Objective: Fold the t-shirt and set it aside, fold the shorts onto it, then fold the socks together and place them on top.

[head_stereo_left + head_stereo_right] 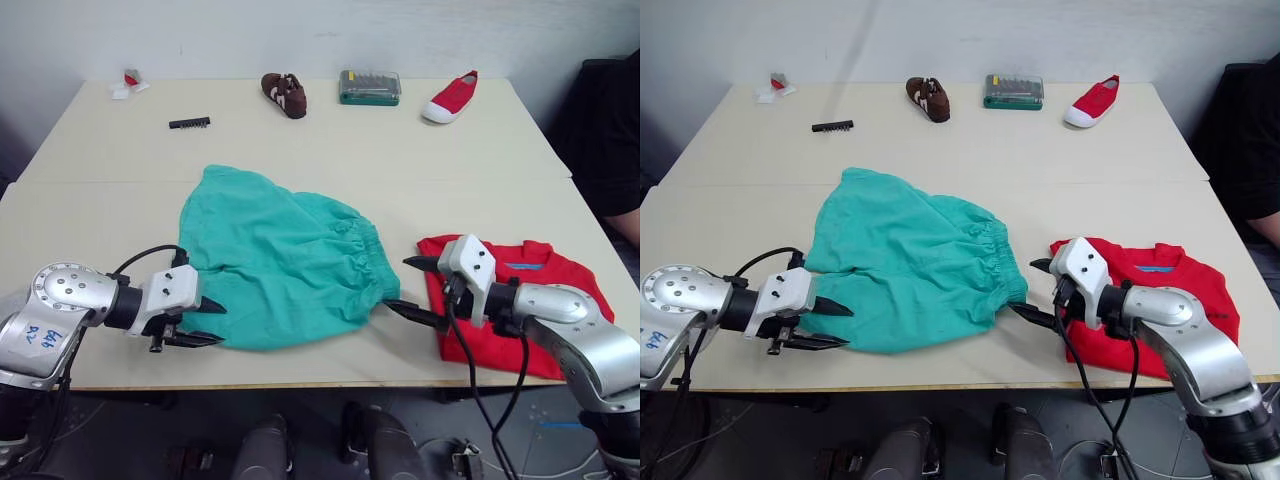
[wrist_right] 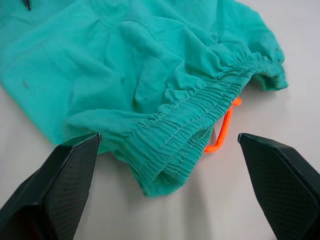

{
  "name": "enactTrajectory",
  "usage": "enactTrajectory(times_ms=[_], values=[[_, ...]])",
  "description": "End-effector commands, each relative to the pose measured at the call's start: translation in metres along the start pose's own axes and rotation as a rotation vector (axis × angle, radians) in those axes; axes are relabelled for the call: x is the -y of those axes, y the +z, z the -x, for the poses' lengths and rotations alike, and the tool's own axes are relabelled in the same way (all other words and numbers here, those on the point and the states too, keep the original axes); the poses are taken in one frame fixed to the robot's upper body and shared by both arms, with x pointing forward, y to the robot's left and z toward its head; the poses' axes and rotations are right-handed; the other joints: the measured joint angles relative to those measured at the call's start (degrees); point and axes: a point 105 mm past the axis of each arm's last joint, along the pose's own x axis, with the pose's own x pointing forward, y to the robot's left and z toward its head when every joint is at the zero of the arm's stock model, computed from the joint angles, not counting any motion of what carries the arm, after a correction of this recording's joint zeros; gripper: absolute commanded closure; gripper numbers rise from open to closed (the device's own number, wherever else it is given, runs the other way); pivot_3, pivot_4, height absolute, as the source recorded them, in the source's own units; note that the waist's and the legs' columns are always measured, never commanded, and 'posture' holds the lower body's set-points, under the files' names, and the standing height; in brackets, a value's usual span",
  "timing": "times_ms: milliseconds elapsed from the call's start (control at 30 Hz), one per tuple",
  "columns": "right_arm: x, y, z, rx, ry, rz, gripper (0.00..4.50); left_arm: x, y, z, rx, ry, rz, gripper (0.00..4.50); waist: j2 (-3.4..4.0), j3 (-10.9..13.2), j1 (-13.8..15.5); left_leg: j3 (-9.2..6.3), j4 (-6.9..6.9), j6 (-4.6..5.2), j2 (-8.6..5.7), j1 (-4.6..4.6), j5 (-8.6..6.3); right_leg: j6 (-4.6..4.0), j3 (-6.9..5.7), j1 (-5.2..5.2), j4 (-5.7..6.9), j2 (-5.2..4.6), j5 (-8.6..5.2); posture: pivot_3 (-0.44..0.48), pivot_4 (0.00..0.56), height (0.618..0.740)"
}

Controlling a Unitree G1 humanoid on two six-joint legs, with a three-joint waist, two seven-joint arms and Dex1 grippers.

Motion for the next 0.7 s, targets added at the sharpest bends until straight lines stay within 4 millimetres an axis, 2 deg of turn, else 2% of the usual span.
enactTrajectory(times_ms=[33, 133, 333, 367, 400, 533, 600, 700], values=[[0.001, 0.002, -0.006, 0.018, 0.047, -0.052, 0.0, -0.012, 0.001, 0.006, 0.008, 0.091, -0.028, 2.02, 0.0, 0.0, -0.39, 0.0, 0.0, 0.01, 0.0, 0.0, -0.01, 0.01, -0.01, 0.0, 0.02, 0.0, 0.02, 0.0, 0.15, 0.74], [-0.002, -0.005, -0.013, 0.0, 0.094, -0.083, 0.6, -0.014, -0.009, 0.004, -0.009, 0.118, -0.03, 2.58, 0.01, 0.0, -0.52, 0.04, -0.03, -0.06, 0.02, 0.02, -0.03, 0.01, -0.04, -0.02, 0.04, 0.0, 0.01, 0.0, 0.15, 0.74], [-0.014, 0.001, -0.011, 0.027, 0.194, -0.167, 2.58, -0.018, -0.018, 0.003, -0.027, 0.116, -0.021, 4.38, 0.01, 0.0, -0.7, 0.15, -0.02, -0.09, 0.04, 0.03, -0.03, 0.01, -0.03, -0.04, 0.03, 0.0, 0.01, 0.0, 0.15, 0.74], [-0.014, 0.002, -0.011, 0.031, 0.199, -0.175, 2.87, -0.021, -0.02, 0.003, -0.033, 0.119, -0.021, 4.5, 0.01, 0.0, -0.67, 0.15, -0.02, -0.07, 0.03, 0.05, -0.05, 0.01, -0.02, -0.03, 0.05, 0.0, 0.01, 0.0, 0.15, 0.74], [-0.014, 0.005, -0.01, 0.044, 0.204, -0.187, 3.3, -0.024, -0.023, 0.003, -0.039, 0.124, -0.016, 4.5, 0.01, 0.0, -0.63, 0.14, -0.02, 0.0, 0.04, 0.05, -0.08, 0.01, -0.02, -0.04, 0.05, 0.0, 0.01, 0.0, 0.15, 0.74], [-0.017, 0.02, -0.006, 0.102, 0.24, -0.243, 4.49, -0.042, -0.033, 0.002, -0.066, 0.153, -0.014, 4.5, 0.01, 0.0, -0.51, 0.13, -0.01, -0.01, 0.05, 0.07, -0.08, 0.01, -0.04, -0.04, 0.15, 0.0, 0.01, 0.0, 0.15, 0.74], [-0.018, 0.026, -0.004, 0.118, 0.245, -0.253, 4.49, -0.051, -0.032, 0.002, -0.06, 0.17, -0.021, 4.5, 0.01, 0.0, -0.43, 0.11, -0.01, -0.01, 0.04, 0.08, -0.08, 0.0, -0.04, -0.04, 0.17, -0.02, 0.02, 0.0, 0.15, 0.74], [-0.019, 0.026, -0.002, 0.105, 0.234, -0.237, 4.49, -0.059, -0.018, 0.003, 0.011, 0.178, 0.009, 4.5, 0.01, 0.0, -0.52, 0.14, 0.0, -0.02, 0.04, 0.06, -0.07, 0.0, -0.04, -0.04, 0.16, -0.02, 0.02, 0.0, 0.15, 0.74]])
